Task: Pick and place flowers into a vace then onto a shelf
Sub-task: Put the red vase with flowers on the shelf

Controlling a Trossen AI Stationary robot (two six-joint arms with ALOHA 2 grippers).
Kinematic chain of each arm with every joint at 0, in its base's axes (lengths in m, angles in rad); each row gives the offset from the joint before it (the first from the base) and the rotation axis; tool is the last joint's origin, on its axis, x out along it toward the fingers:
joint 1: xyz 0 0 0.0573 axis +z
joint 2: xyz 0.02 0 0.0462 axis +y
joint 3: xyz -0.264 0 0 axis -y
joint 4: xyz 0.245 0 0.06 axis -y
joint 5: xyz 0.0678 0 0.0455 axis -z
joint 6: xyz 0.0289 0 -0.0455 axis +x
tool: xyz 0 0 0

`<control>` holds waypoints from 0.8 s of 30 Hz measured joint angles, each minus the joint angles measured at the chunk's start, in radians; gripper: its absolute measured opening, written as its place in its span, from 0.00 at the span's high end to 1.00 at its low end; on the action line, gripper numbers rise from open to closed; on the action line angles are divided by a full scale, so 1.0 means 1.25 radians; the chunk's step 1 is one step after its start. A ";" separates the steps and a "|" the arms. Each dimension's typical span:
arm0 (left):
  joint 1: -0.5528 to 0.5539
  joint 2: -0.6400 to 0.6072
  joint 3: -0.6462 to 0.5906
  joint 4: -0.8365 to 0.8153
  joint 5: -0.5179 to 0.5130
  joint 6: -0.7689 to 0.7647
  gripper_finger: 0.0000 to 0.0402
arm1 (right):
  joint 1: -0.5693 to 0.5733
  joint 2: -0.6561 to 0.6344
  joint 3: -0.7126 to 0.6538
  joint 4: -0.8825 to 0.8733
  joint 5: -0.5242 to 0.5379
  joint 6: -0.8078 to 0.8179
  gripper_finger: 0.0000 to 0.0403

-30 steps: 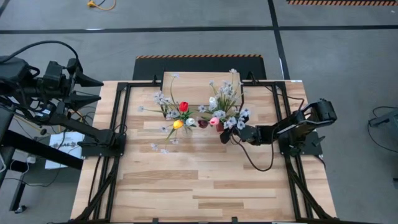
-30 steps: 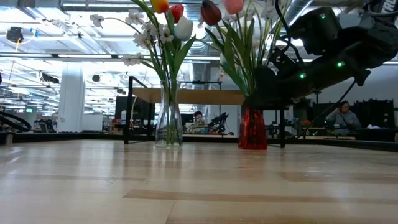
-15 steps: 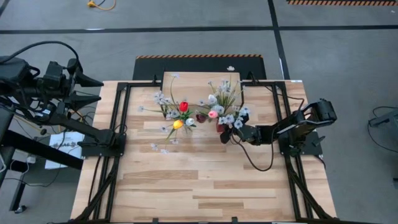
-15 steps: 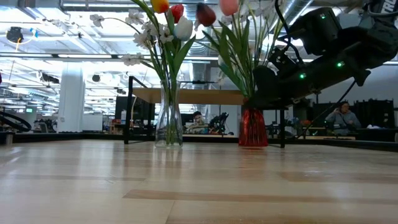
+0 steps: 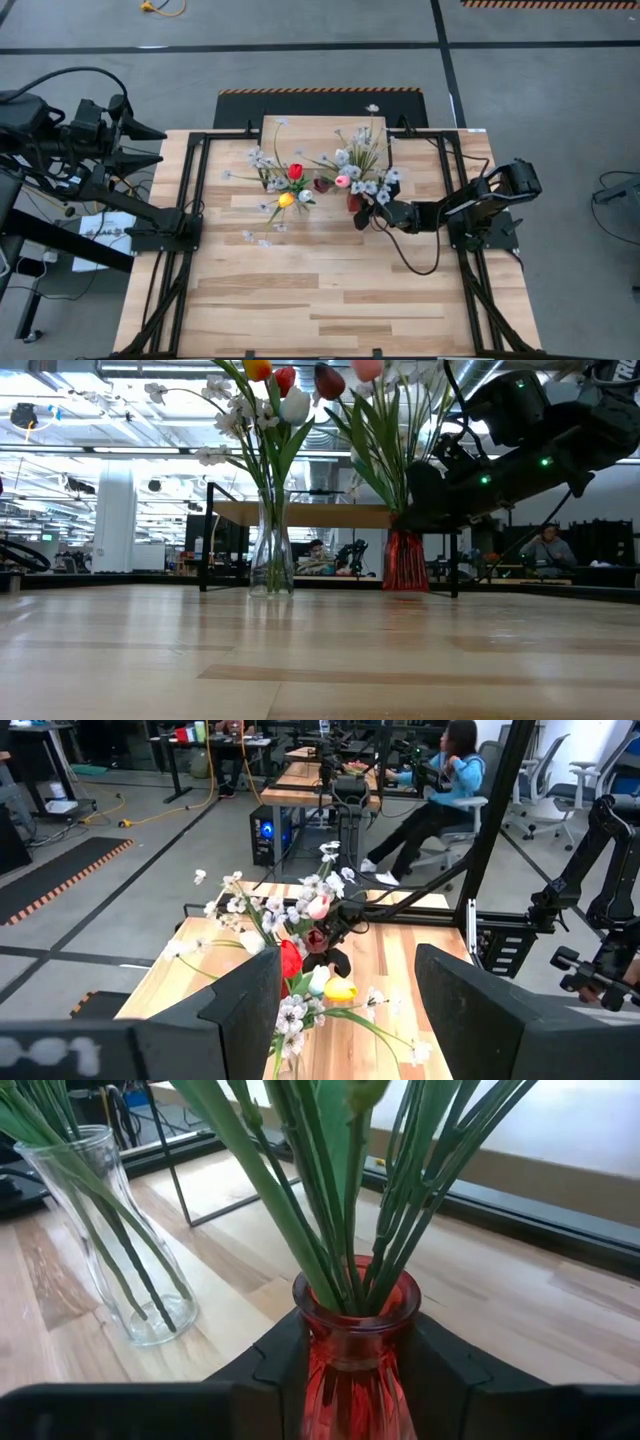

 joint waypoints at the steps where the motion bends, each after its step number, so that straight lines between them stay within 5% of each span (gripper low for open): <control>1: 0.000 0.000 0.000 0.000 0.000 0.000 0.45 | 0.000 0.000 0.000 0.002 0.000 0.000 0.71; 24: 0.000 0.000 0.000 -0.001 0.000 0.000 0.45 | 0.090 -0.007 0.039 0.052 0.062 -0.101 0.71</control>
